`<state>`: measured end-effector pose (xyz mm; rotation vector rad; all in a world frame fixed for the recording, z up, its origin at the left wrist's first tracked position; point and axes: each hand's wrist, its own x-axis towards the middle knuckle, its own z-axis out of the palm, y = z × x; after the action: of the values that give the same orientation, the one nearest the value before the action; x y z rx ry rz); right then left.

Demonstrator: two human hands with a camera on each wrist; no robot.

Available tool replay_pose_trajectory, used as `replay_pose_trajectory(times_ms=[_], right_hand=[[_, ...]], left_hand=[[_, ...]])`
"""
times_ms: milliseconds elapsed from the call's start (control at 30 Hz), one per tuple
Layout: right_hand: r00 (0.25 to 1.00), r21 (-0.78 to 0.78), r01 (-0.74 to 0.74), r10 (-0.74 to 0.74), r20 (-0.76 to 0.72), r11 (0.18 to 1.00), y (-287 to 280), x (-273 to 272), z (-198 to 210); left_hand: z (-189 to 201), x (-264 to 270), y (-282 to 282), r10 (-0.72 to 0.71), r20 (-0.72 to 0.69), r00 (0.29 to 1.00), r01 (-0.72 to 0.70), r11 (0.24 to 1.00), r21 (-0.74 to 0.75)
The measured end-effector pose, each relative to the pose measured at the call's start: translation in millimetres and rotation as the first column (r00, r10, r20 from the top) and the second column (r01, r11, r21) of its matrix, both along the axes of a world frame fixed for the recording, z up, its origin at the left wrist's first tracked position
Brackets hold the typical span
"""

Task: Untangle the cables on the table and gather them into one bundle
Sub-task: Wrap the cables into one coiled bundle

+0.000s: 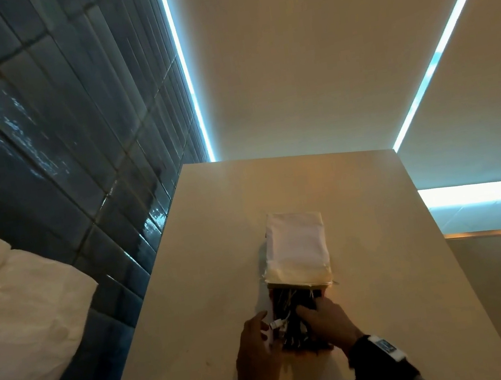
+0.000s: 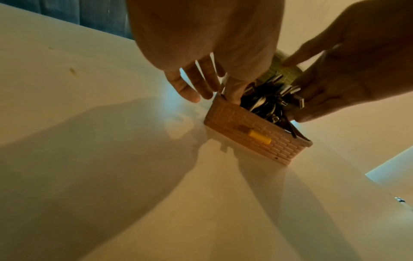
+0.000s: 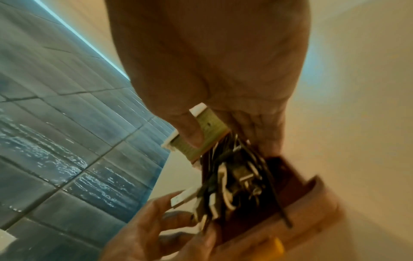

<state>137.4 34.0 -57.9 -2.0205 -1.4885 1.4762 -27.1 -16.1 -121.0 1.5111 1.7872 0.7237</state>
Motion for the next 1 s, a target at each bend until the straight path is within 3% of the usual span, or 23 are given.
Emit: replay_pose_trajectory(times_ms=[100,233,333,467,600,700,800,900,1000], right_hand=[[0.984,0.143,-0.045,0.019,0.175,0.989,-5,24,-2],[0.974,0.041,-0.143,0.134,0.181,0.989,-17,37,-14],[0.946,0.084,-0.197,0.167,0.277,0.977,-18,36,-25],[0.943,0.147,-0.237,0.191,0.273,0.96,-14,30,-24],[0.943,0.03,-0.292,0.282,0.179,0.956,-9,45,-27],[0.977,-0.049,-0.212,0.21,-0.041,0.976,-9,62,-21],[0.985,0.036,-0.127,0.13,-0.114,0.991,-13,62,-17],[0.992,0.235,-0.127,0.121,0.042,0.964,-19,53,-24],[0.975,0.293,-0.157,0.101,0.196,0.943,-21,45,-32]], left_hand=[[-3,1,-3,-0.022,-0.007,1.0,0.022,0.996,0.087],[-8,-1,-3,-0.055,-0.033,0.998,0.058,0.992,0.114],[-1,-2,-1,-0.087,-0.028,0.996,0.089,0.991,0.096],[9,-5,3,-0.133,-0.013,0.991,0.133,0.99,0.055],[18,-6,-1,-0.171,-0.062,0.983,0.176,0.98,0.09],[24,-2,-3,-0.255,-0.133,0.958,0.267,0.96,0.082],[21,3,-1,-0.281,-0.195,0.94,0.288,0.957,0.012],[16,8,4,-0.267,-0.236,0.934,0.269,0.963,-0.022],[15,9,12,-0.214,-0.213,0.953,0.202,0.976,-0.077]])
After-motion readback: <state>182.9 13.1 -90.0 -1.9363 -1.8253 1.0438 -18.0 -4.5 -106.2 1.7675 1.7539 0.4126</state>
